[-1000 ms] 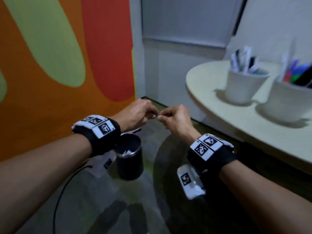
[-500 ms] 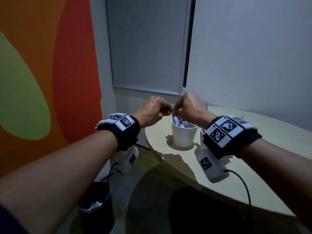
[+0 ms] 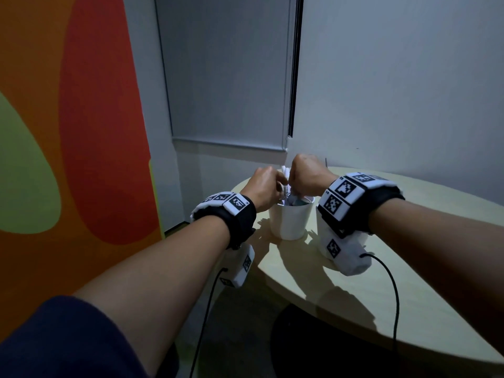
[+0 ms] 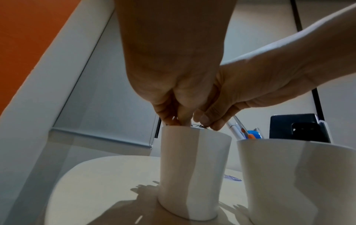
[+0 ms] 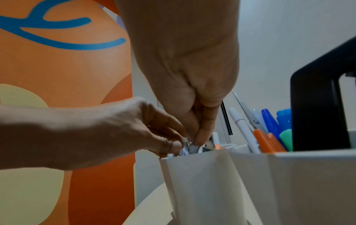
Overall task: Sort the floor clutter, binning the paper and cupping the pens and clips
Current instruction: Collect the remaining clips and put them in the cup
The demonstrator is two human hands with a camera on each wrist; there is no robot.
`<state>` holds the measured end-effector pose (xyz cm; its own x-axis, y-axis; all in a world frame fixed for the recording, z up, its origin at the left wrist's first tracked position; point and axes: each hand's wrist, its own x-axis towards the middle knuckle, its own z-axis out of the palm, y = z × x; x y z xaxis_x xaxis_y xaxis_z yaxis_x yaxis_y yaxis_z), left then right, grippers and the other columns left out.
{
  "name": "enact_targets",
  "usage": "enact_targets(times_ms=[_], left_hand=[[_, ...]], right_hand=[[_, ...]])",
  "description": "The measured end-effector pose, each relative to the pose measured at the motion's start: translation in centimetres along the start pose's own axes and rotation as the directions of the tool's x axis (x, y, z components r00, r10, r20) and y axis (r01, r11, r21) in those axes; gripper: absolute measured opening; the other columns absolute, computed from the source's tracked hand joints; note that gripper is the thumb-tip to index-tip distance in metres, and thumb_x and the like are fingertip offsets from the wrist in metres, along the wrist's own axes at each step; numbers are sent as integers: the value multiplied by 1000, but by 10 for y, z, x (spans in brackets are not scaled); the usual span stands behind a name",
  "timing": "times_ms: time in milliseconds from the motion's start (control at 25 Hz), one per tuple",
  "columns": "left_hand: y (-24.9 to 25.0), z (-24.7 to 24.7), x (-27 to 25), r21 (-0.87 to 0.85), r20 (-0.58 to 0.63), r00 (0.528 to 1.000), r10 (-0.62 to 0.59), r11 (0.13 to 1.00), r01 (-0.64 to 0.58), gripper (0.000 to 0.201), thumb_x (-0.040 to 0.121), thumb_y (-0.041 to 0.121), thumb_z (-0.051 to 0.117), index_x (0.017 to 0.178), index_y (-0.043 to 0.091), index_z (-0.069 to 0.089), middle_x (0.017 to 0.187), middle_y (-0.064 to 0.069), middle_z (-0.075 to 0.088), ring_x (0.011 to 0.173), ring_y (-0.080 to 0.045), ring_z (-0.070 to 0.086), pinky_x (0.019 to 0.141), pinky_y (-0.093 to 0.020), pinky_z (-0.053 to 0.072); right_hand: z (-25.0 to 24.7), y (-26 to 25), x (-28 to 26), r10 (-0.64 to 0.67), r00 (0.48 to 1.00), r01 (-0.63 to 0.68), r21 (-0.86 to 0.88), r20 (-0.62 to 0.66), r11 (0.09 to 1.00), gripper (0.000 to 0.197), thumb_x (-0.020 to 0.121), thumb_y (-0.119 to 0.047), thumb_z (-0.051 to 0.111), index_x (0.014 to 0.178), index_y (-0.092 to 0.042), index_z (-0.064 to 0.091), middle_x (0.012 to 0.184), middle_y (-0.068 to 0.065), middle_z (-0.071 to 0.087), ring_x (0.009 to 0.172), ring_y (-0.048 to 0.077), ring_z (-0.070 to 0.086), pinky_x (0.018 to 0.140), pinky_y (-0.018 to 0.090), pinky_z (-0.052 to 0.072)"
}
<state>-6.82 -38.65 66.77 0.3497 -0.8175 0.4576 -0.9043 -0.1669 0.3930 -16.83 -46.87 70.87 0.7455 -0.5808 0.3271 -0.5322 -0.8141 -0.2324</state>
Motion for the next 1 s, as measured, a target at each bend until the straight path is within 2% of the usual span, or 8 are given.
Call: enact_targets(times_ms=[160, 360, 520, 600, 640, 720, 840, 1000], left_hand=[[-5, -7, -5, -11, -22, 1000, 15, 1000, -15, 25, 83, 1, 66, 106, 7, 74, 94, -10, 76, 86, -19, 71, 85, -32, 57], [-22, -41, -40, -93, -172, 985, -8, 996, -8, 11, 90, 15, 66, 91, 11, 76, 76, -3, 74, 61, -8, 64, 64, -23, 53], [-63, -68, -104, -43, -95, 989, -118, 993, 114, 14, 92, 9, 60, 92, 9, 74, 71, -1, 70, 54, -3, 64, 53, -18, 51], [-99, -64, -154, 10, 0, 980, -201, 980, 201, 18, 90, 5, 57, 91, 6, 74, 74, -7, 73, 55, -9, 66, 53, -21, 54], [-120, -54, -185, 38, 72, 966, -246, 969, 244, 18, 89, 3, 56, 90, 5, 74, 75, -9, 73, 56, -11, 67, 53, -23, 56], [-169, -17, -247, 71, 222, 912, -344, 939, 337, 18, 89, 3, 56, 84, 7, 73, 75, -8, 74, 56, -8, 67, 52, -22, 56], [-252, 65, -342, 73, 371, 795, -480, 869, 490, 16, 88, 9, 58, 83, 11, 73, 75, -6, 75, 61, -12, 70, 56, -25, 59], [-338, 214, -486, 75, 555, 504, -662, 643, 762, 11, 93, 16, 62, 93, 10, 72, 82, -9, 74, 69, -19, 70, 66, -36, 61]], right_hand=[[-11, 1, 3, 15, 1000, -14, 66, -15, 998, 11, 82, 9, 61, 86, 7, 71, 88, 24, 71, 81, 34, 70, 73, 41, 60], [-14, -45, -18, -84, 996, 88, 213, -29, 973, 9, 79, -3, 76, 84, 4, 75, 66, 12, 69, 46, 11, 62, 48, 24, 54], [40, -105, -43, -139, 986, 106, 301, 89, 948, 20, 84, -14, 72, 89, 6, 72, 83, 20, 73, 71, 29, 72, 72, 44, 62], [94, -141, -66, -195, 964, 135, 300, 181, 944, 24, 85, -19, 68, 92, 5, 70, 92, 22, 72, 75, 21, 72, 83, 45, 59], [130, -157, -82, -227, 943, 143, 319, 243, 937, 23, 86, -20, 67, 88, 2, 68, 93, 21, 70, 62, 9, 69, 85, 45, 58], [212, -180, -116, -266, 881, 153, 296, 390, 943, 18, 87, -20, 65, 80, -4, 62, 95, 20, 69, 50, 4, 62, 84, 44, 57], [356, -177, -169, -272, 695, 131, 255, 666, 958, 17, 84, -10, 65, 92, 5, 68, 92, 21, 70, 77, 28, 68, 80, 46, 59], [547, -129, -251, -189, 366, -21, 211, 911, 977, 15, 83, -5, 68, 91, 5, 73, 87, 23, 74, 70, 30, 70, 73, 49, 61]])
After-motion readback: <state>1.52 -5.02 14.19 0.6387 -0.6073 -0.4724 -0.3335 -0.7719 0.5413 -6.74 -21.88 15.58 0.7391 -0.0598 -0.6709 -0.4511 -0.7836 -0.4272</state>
